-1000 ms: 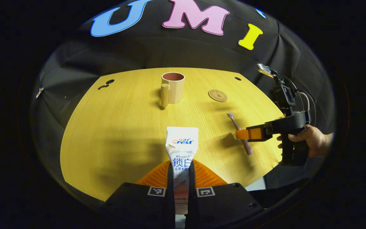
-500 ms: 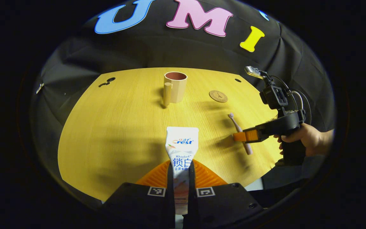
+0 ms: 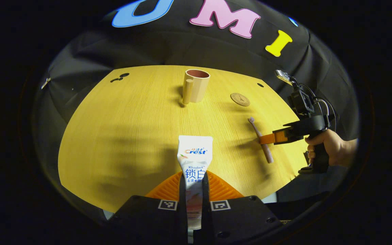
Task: Put the toothbrush and toothpaste on the desktop into the cup, then pick up the cup and place it on the coaster on the desktop.
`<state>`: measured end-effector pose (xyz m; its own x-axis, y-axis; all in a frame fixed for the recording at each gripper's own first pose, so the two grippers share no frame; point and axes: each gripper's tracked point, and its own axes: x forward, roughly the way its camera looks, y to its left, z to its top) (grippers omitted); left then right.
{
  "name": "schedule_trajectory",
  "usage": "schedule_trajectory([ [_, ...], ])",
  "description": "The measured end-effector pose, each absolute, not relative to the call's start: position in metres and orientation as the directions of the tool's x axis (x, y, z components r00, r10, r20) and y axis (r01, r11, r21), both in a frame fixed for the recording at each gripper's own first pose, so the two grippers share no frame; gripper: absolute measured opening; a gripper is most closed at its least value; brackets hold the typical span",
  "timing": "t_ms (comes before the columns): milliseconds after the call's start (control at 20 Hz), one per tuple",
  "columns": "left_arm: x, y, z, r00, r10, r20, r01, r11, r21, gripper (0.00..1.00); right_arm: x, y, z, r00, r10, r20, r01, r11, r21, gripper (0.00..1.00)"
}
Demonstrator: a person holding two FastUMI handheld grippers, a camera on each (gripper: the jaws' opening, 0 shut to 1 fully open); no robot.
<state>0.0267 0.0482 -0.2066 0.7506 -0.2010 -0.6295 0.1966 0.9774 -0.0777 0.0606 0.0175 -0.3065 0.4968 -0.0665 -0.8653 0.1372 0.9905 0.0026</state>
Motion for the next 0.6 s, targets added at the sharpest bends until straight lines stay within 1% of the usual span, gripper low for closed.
schedule_trajectory([
  [200,0.039,0.055,-0.198,0.765,-0.195,-0.614,0.176,0.980,-0.093,0.21,0.064,0.016,-0.307,0.493,-0.011,-0.870,0.139,0.988,0.066,0.08],
  [250,0.046,0.058,-0.195,0.771,-0.188,-0.608,0.166,0.982,-0.093,0.21,0.064,0.013,-0.305,0.494,-0.009,-0.870,0.128,0.990,0.062,0.06],
  [350,0.058,0.064,-0.183,0.784,-0.174,-0.595,0.148,0.985,-0.093,0.21,0.062,0.010,-0.305,0.497,-0.004,-0.867,0.098,0.994,0.051,0.05],
  [500,0.085,0.068,-0.152,0.812,-0.180,-0.556,0.138,0.983,-0.117,0.21,0.063,0.007,-0.298,0.513,0.015,-0.858,0.067,0.996,0.058,0.05],
  [600,0.103,0.067,-0.128,0.832,-0.198,-0.518,0.140,0.979,-0.151,0.20,0.067,0.003,-0.285,0.543,0.030,-0.839,0.065,0.995,0.077,0.06],
])
